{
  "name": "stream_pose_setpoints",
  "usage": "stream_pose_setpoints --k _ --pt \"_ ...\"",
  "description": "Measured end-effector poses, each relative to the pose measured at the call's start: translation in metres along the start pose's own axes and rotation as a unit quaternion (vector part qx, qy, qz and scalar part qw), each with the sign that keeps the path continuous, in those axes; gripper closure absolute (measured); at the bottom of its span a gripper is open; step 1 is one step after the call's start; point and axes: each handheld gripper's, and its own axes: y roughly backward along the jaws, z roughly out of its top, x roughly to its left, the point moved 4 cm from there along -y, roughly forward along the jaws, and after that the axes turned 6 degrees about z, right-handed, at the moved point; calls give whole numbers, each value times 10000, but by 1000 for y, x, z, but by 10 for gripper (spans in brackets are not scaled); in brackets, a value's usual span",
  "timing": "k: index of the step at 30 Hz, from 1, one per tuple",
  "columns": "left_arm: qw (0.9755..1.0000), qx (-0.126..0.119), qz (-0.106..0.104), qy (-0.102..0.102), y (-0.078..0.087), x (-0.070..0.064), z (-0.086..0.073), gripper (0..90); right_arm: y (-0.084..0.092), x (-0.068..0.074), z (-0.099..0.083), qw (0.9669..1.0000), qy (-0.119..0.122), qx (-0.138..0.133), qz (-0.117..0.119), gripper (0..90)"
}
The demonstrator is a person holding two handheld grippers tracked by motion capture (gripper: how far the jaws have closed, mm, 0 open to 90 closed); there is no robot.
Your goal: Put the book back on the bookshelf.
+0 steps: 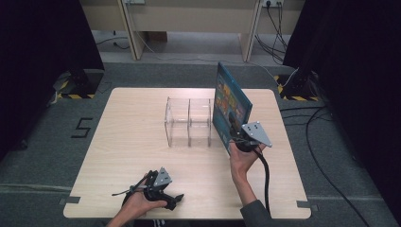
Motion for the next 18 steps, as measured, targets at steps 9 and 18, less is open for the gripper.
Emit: stream_pose_setpoints --k 9,18 --pt "10000 -13 -14 -17 0 -1 0 0 -5 2 -4 9995 99 -132 -263 826" --pt "10000 -6 -25 -25 0 -1 0 0 -8 4 -6 9988 87 -246 -409 825"
